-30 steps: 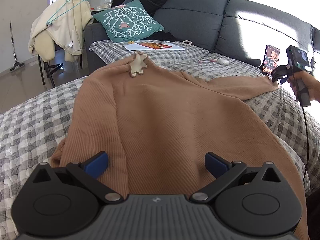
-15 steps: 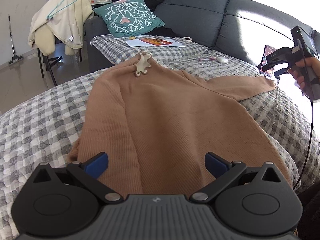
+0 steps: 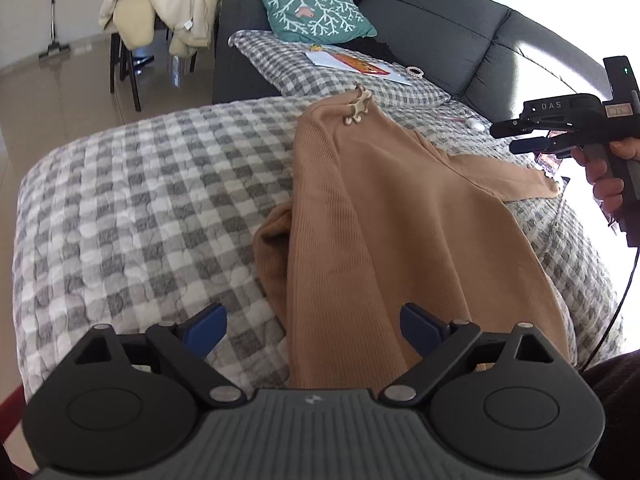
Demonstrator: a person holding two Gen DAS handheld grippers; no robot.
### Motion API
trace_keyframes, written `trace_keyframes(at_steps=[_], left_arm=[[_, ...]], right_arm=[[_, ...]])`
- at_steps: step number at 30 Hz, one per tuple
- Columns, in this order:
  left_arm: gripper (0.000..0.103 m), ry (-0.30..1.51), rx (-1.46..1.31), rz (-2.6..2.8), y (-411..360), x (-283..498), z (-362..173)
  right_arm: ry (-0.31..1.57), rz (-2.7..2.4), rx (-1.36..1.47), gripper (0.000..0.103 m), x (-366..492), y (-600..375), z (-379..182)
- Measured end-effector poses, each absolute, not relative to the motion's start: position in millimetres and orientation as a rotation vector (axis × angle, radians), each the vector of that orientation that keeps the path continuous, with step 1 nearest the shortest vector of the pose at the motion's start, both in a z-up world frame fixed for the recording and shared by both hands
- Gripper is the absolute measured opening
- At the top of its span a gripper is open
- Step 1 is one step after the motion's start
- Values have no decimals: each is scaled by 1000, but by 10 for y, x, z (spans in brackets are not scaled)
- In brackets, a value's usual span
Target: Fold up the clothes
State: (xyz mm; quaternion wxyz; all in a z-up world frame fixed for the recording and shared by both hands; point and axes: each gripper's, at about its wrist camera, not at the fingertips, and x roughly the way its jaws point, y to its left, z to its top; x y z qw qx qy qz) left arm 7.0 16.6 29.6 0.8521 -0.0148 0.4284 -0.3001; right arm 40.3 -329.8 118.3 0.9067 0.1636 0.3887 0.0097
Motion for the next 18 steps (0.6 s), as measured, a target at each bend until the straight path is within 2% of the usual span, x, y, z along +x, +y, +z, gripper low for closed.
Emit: trace_keyframes(at_steps=[3, 5, 8, 15, 17, 18], left_arm=[[71, 966, -122, -704, 351, 48, 219], [58, 982, -172, -754, 414, 30, 177], [49, 1033, -254, -826, 484, 5, 83], [35, 1092, -282, -914, 581, -79, -3], [19, 1088, -253, -915, 591, -120, -11], [15, 1088, -256, -913, 612, -129, -15]], right_arm=[[839, 94, 361, 51, 487, -3093, 1171], [859, 117, 375, 51, 550, -2996, 1157], [883, 144, 390, 51, 642, -2857, 1142], [914, 209, 403, 51, 862, -2505, 1121], [915, 226, 416, 51, 928, -2395, 1110], [919, 234, 424, 51, 964, -2326, 1084]])
